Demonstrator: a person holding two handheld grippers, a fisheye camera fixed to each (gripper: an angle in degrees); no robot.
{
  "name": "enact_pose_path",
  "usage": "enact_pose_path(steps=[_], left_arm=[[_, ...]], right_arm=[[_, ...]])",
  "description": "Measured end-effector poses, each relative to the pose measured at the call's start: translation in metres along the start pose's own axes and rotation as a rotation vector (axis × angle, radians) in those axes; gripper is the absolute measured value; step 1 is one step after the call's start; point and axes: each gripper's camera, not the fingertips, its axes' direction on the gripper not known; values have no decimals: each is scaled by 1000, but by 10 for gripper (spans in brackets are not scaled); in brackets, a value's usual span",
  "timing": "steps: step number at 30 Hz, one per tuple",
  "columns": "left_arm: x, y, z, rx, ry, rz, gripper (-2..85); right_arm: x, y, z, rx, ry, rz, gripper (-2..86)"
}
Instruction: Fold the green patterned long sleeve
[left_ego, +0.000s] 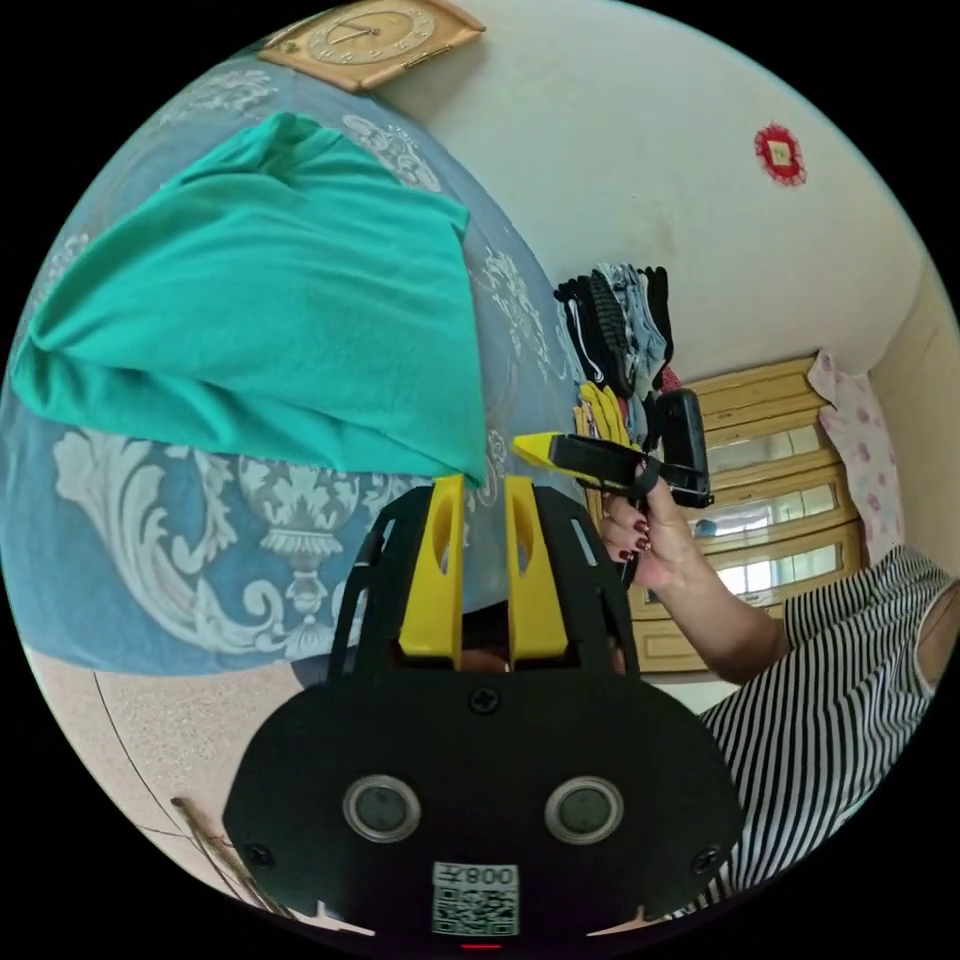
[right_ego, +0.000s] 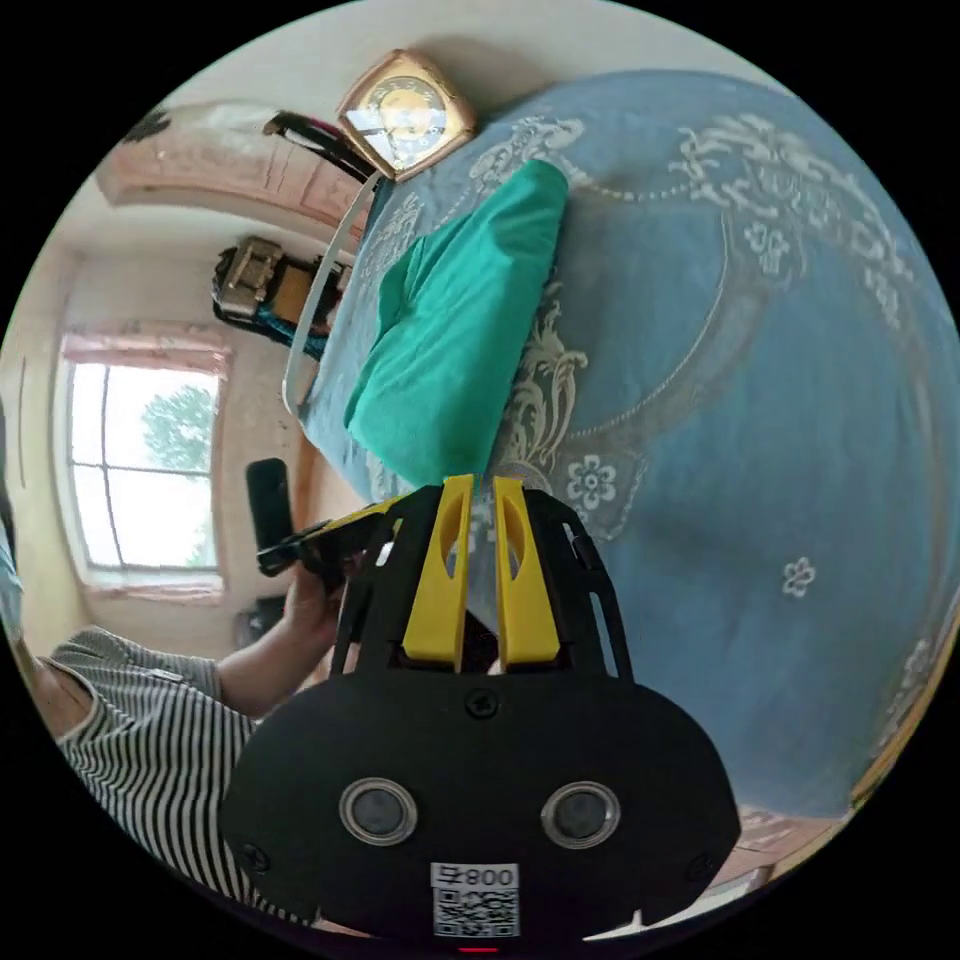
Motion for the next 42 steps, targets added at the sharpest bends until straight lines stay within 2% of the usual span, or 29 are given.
enact_pose_path(steps=[3,11,16,24,27,30,35,42], left_arm=[[-8,-6,6,7,22,-60,26],[4,-12,-23,54,83,-40,9],[-8,-16,-31,60,134,-68,8],[-16,-25,-48,46,126,-53,13],[-25,-17,-80,79,116,-54,24],[-60,-4,-131,193,114,-139,50],[-147,14,-202,386,235,-354,102],[-201,10,-228,545,400,-465,137]], right_arm=[[31,2,-4,-13,-154,57,61],[97,27,-13,-36,-495,173,89],[122,44,-21,-33,-616,211,105],[144,68,-33,-57,-685,230,56],[145,77,-49,-45,-637,218,33],[138,85,-67,-26,-625,185,25],[120,94,-104,13,-646,118,18],[106,107,-140,17,-613,46,16]])
